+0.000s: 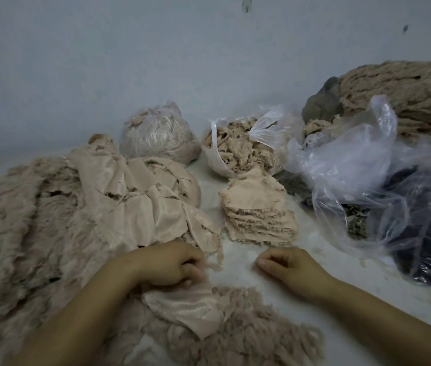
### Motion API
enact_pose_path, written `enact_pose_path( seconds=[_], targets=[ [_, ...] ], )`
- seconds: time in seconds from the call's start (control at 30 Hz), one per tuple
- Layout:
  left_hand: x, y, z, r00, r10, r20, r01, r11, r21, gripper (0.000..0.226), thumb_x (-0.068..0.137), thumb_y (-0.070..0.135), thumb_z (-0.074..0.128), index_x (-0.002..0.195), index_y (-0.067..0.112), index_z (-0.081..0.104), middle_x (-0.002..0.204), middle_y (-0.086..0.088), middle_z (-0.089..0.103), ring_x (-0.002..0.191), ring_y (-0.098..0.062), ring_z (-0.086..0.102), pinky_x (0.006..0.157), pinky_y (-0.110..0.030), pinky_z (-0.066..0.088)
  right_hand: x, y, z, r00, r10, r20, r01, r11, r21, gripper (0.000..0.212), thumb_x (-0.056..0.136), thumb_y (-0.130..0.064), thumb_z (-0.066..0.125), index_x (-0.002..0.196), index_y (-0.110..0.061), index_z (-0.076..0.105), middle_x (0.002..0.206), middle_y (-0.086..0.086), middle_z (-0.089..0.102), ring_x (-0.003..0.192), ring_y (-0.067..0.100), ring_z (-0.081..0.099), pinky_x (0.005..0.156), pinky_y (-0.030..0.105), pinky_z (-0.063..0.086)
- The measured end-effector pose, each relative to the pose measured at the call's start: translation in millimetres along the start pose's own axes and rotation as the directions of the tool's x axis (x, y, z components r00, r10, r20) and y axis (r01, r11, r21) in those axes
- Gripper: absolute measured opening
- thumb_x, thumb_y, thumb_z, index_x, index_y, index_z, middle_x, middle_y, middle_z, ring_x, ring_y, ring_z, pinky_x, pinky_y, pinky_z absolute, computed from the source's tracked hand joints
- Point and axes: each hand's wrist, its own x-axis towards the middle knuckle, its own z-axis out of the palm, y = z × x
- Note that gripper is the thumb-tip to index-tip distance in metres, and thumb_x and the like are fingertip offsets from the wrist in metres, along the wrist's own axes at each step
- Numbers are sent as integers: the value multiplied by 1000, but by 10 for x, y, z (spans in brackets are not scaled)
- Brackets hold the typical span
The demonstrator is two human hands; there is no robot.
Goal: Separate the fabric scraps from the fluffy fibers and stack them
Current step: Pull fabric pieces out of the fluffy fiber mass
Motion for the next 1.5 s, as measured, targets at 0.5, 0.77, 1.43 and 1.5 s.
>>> enact_pose_path(
  seconds=[0.5,0.77,1.43,1.5],
  targets=[
    [-125,35,-105,997,-19,81,23,998,-52,8,86,14,65,85,18,71,75,11,66,67,5,56,70,-12,45,642,-25,86,978,11,-207,-42,988,-147,19,96,-28,54,85,-19,67,83,-7,63,82,13,57,69,16,39],
    [156,94,-23,948,18,-318,-99,965,-241,5,86,23,67,81,24,68,65,16,63,65,1,59,64,-15,45,231,-480,509,975,1,222,-3,1000,10,18,78,-48,73,83,-30,72,72,-17,66,66,-8,57,65,9,42],
    [62,33,149,908,-36,-418,-109,942,-319,20,93,25,55,76,19,49,67,15,46,62,1,41,61,-16,37,137,-523,697,993,-40,-111,85,896,437,37,87,-34,66,64,-12,47,58,-4,40,55,8,36,52,21,30],
    [131,89,183,876,-123,-466,-100,900,-424,20,96,26,50,79,16,46,68,12,45,64,-4,41,65,-24,37,169,-515,668,980,28,-199,92,817,570,30,93,-15,60,65,-15,50,58,-5,45,57,8,40,53,20,35]
  ],
)
